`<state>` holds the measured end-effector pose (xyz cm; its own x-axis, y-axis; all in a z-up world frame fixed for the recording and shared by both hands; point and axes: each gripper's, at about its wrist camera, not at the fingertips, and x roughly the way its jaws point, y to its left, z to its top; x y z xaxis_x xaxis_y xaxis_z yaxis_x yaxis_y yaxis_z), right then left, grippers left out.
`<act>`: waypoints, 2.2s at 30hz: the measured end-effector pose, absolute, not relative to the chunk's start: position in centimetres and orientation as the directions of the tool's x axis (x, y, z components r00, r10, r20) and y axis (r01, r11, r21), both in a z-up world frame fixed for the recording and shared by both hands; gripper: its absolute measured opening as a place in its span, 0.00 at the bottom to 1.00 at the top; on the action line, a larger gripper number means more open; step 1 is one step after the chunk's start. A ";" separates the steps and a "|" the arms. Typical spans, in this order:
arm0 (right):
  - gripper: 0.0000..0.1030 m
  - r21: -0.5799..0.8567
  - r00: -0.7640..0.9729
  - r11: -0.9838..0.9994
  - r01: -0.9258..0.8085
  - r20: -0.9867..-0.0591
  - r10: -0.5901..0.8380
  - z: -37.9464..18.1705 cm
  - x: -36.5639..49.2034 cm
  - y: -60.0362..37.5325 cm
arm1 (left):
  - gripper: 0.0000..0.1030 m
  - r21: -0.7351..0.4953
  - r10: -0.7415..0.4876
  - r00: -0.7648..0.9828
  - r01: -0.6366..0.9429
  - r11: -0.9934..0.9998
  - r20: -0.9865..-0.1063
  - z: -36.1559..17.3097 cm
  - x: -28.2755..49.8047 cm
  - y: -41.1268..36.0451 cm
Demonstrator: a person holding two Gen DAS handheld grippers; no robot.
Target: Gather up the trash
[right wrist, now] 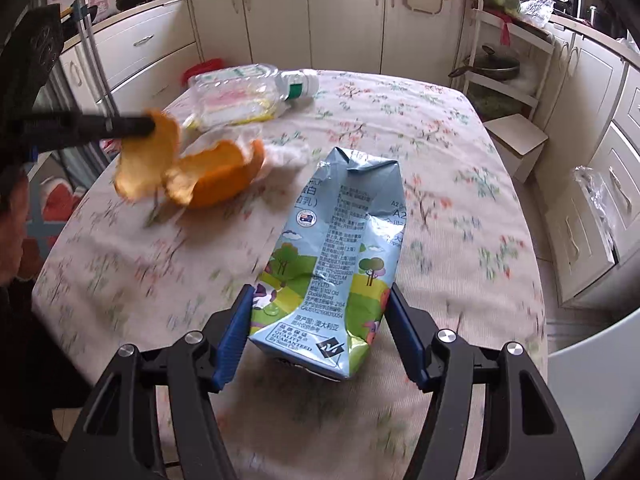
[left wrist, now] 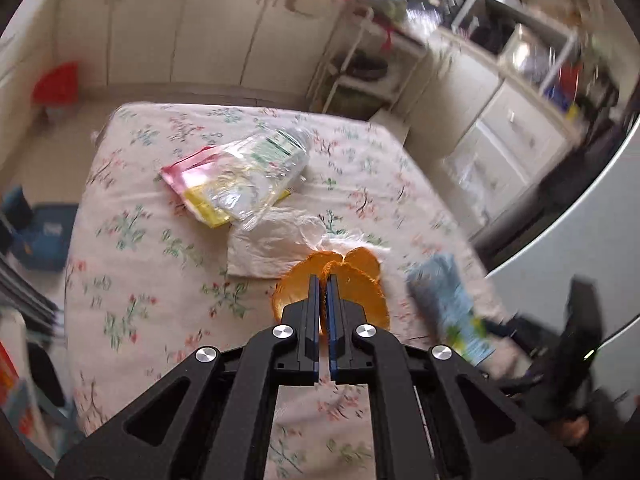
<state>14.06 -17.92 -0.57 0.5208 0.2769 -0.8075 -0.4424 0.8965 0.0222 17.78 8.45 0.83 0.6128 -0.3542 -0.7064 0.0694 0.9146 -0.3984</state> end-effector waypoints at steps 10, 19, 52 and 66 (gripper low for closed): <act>0.61 -0.014 0.534 0.891 -0.454 -0.805 0.259 -1.1 11.3 -18.3 | 0.03 -0.271 -0.206 0.559 -0.036 0.962 -0.803 -1.7 12.3 9.7; 0.63 -0.023 0.569 0.907 -0.421 -0.785 0.245 -1.4 11.1 -18.2 | 0.29 -0.167 -0.125 0.474 -0.048 0.985 -0.872 -4.3 12.5 9.0; 0.59 0.016 0.615 0.924 -0.383 -0.742 0.268 -0.7 11.4 -19.5 | 0.05 -0.261 -0.210 0.669 0.024 0.965 -0.713 0.6 12.5 7.6; 0.57 0.030 0.657 0.936 -0.351 -0.704 0.269 0.9 10.1 -22.4 | 0.05 -0.276 -0.279 0.692 0.120 0.954 -0.665 1.5 13.9 2.5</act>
<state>10.09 -22.45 0.93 0.6571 0.2687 -0.7043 -0.3509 0.9360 0.0297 13.90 2.52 1.54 0.6922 -0.2793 -0.6654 0.1198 0.9537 -0.2757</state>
